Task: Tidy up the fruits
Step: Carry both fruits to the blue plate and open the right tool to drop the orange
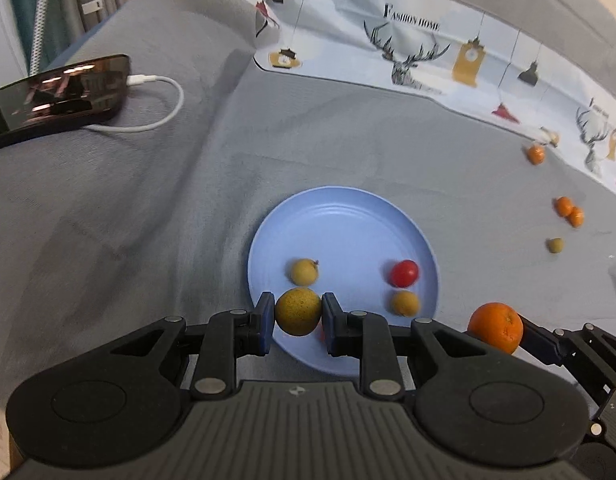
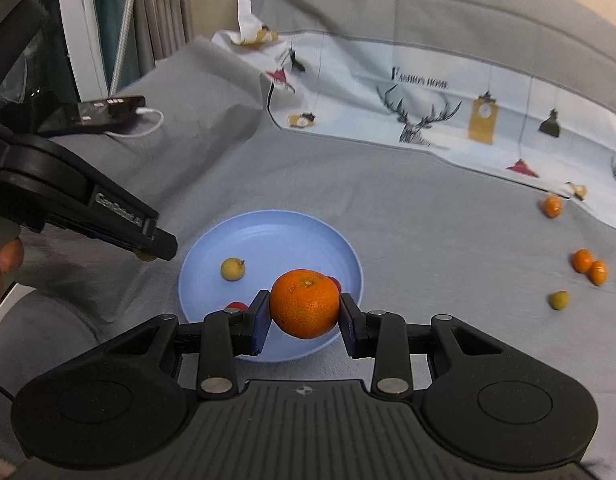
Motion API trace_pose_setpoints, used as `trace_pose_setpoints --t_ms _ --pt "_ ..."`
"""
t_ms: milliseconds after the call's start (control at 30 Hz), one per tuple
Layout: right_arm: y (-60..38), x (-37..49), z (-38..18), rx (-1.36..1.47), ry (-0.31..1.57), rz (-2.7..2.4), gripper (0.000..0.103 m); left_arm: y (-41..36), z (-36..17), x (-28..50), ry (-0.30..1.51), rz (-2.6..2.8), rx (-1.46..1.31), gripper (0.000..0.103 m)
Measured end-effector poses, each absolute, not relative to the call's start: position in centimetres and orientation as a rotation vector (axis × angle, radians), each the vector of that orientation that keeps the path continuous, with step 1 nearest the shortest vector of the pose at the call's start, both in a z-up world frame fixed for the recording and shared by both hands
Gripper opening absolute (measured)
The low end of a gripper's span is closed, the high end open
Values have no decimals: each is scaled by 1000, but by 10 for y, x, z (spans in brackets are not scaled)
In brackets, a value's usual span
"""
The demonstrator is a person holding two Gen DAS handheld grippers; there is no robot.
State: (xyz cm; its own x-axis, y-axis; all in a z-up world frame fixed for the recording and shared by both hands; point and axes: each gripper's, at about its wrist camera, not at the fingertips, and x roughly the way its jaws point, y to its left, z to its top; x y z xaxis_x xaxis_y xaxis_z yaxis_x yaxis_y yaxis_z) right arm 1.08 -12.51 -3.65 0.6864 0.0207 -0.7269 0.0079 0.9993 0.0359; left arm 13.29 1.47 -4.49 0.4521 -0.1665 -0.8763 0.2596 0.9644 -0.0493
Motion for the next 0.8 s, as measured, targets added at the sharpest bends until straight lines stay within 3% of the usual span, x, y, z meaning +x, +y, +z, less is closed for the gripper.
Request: trace_pose_setpoints --t_ms 433,467,500,533,567,600,667,800 --pt "-125 71 -93 1 911 41 38 -8 -93 190 1104 -231 174 29" --pt "-125 75 -95 0 911 42 38 -8 -94 193 1103 -232 170 43" --pt "-126 78 -96 2 909 45 38 -7 -93 194 1101 -230 170 75" --pt "-126 82 -96 5 908 49 40 -6 -90 194 1092 -223 165 90" --pt "-126 84 -94 8 903 51 50 -3 -84 191 1064 -219 148 102" --pt "-126 85 -91 9 894 52 58 0 -77 185 1030 -220 129 103" --pt "-126 82 -81 1 865 39 83 4 -66 174 1018 -232 139 103" --pt "-128 55 -59 -9 854 5 88 18 -47 139 1029 -180 148 103"
